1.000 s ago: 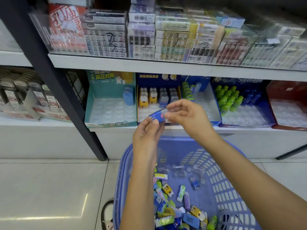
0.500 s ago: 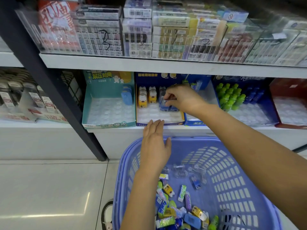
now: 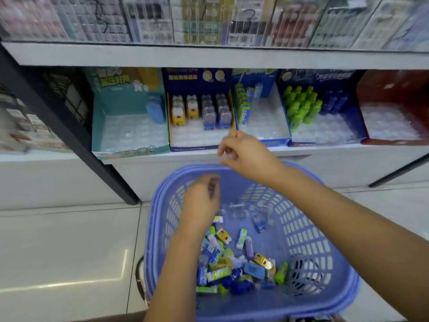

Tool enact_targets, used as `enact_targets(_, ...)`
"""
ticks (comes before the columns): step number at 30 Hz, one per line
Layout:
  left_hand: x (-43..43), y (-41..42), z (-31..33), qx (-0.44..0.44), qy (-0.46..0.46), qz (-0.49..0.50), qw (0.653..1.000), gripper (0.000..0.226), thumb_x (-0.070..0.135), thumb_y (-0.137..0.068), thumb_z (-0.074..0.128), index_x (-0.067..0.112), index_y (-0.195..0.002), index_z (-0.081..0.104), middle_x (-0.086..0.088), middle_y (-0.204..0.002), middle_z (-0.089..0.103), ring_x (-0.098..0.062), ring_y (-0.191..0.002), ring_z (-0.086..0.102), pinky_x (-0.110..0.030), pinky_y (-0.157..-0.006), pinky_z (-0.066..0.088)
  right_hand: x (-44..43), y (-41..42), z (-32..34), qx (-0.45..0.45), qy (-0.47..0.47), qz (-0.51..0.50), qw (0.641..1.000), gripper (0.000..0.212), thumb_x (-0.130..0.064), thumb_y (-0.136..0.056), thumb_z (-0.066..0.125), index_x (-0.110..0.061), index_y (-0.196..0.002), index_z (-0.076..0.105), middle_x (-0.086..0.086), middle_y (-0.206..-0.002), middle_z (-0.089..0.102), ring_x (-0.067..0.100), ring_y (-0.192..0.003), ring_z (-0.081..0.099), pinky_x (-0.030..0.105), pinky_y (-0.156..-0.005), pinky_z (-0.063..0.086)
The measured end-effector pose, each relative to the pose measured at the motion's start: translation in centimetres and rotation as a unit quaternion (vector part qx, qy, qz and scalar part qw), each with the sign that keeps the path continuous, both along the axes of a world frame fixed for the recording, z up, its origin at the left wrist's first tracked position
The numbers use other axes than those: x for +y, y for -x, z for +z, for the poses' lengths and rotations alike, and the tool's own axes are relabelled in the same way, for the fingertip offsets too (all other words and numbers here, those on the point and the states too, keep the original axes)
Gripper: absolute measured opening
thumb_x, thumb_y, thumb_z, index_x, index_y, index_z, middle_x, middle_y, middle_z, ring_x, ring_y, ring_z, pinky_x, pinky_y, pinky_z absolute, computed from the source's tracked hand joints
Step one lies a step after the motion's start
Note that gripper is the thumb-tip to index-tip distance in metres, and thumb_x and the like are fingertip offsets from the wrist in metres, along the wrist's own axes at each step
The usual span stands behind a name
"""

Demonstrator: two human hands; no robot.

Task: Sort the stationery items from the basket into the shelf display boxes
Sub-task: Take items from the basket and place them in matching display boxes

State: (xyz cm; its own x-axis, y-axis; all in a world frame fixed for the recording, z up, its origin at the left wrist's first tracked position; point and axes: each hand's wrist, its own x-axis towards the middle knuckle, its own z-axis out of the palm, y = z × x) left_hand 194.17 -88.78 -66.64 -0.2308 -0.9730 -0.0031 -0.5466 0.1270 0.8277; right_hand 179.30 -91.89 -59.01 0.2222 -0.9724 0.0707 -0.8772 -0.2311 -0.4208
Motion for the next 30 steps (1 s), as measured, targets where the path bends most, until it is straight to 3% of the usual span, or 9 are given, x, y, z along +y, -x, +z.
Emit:
enact_targets(4,2.1,0.0,-4.8,-0.250,-0.212,-0.142,0.934,0.035,0.023,-0.091,0.060,0.004,-0.121,0.058,-0.015,-0.121,0.062,-0.030,-0.111,0.058,-0.035,-0.088,0.045,6.4,2.0,-8.4,0.098,-0.307,0.013,0.947,0.045,-0.027,-0.082,0.071,-0.014,-0.122,0.055,0.006,-0.117,0.061,0.022,-0.107,0.056,0.026,-0.085,0.039)
enact_targets(8,4.6,0.2,-9.1,-0.362,-0.316,-0.118,0.869,0.057,0.046,-0.086,0.064,0.003,-0.122,0.055,-0.016,-0.123,0.059,-0.029,-0.112,0.058,-0.035,-0.089,0.048,10.3,2.4,-15.1,0.040,-0.486,0.013,0.873,0.069,-0.036,-0.073,0.079,-0.018,-0.130,0.045,0.003,-0.124,0.052,0.023,-0.107,0.053,0.031,-0.081,0.043)
enact_targets(13,5.4,0.9,-11.4,-0.448,-0.295,-0.156,0.829,0.039,0.023,-0.099,0.049,0.003,-0.132,0.047,-0.015,-0.133,0.052,-0.028,-0.120,0.052,-0.026,-0.087,0.041,11.0,-0.5,-18.0,-0.007,-0.493,0.047,0.869,0.056,-0.046,-0.066,0.082,-0.021,-0.102,0.047,-0.007,-0.091,0.047,0.016,-0.087,0.049,0.027,-0.068,0.039)
enact_targets(15,5.2,1.1,-11.7,-0.456,-0.305,-0.142,0.824,0.043,0.029,-0.099,0.049,0.005,-0.134,0.045,-0.014,-0.135,0.050,-0.028,-0.123,0.049,-0.033,-0.097,0.041,11.0,-1.6,-18.4,-0.035,-0.477,0.055,0.877,0.048,-0.040,-0.064,0.084,-0.028,-0.094,0.049,-0.005,-0.096,0.056,0.010,-0.082,0.051,0.023,-0.065,0.039)
enact_targets(18,4.8,1.2,-11.7,-0.484,-0.344,-0.160,0.788,0.053,0.033,-0.098,0.050,0.010,-0.144,0.034,-0.012,-0.141,0.046,-0.027,-0.128,0.046,-0.035,-0.102,0.039,11.3,-2.9,-18.9,-0.051,-0.468,0.045,0.881,0.069,-0.034,-0.063,0.086,-0.027,-0.120,0.047,0.003,-0.131,0.052,0.018,-0.111,0.052,0.027,-0.087,0.045)
enact_targets(21,4.1,0.8,-12.5,-0.499,-0.328,-0.214,0.773,0.050,0.037,-0.096,0.052,0.013,-0.139,0.042,-0.013,-0.131,0.054,-0.027,-0.119,0.054,-0.035,-0.094,0.045,12.0,-4.0,-19.1,0.018,-0.468,0.014,0.884,0.090,-0.035,-0.066,0.084,-0.008,-0.136,0.034,0.014,-0.133,0.049,0.031,-0.120,0.050,0.041,-0.094,0.047)
enact_targets(23,3.7,0.5,-12.1,-0.498,-0.323,-0.264,0.760,0.041,0.034,-0.093,0.057,0.012,-0.127,0.053,-0.014,-0.100,0.059,-0.027,-0.094,0.060,-0.035,-0.086,0.048,12.2,-4.6,-18.9,0.064,-0.458,0.018,0.887,0.080,-0.036,-0.070,0.080,-0.003,-0.130,0.038,0.018,-0.128,0.051,0.032,-0.116,0.051,0.041,-0.089,0.047)
enact_targets(25,3.2,-0.1,-12.0,-0.494,-0.300,-0.265,0.772,0.016,0.025,-0.088,0.063,0.010,-0.088,0.056,-0.006,-0.070,0.043,-0.020,-0.062,0.047,-0.036,-0.075,0.049,12.1,-5.0,-18.8,0.102,-0.443,0.033,0.890,0.073,-0.039,-0.074,0.077,-0.001,-0.127,0.043,0.018,-0.124,0.053,0.032,-0.114,0.052,0.039,-0.085,0.046)
enact_targets(30,2.2,-1.3,-11.2,-0.424,-0.327,-0.166,0.828,0.036,0.020,-0.079,0.070,0.015,-0.069,0.037,-0.001,-0.069,0.040,-0.014,-0.056,0.045,-0.030,-0.058,0.048,12.7,-6.3,-19.5,0.164,-0.394,0.080,0.901,0.069,-0.031,-0.080,0.073,-0.004,-0.134,0.040,0.019,-0.128,0.046,0.033,-0.112,0.053,0.038,-0.080,0.047)
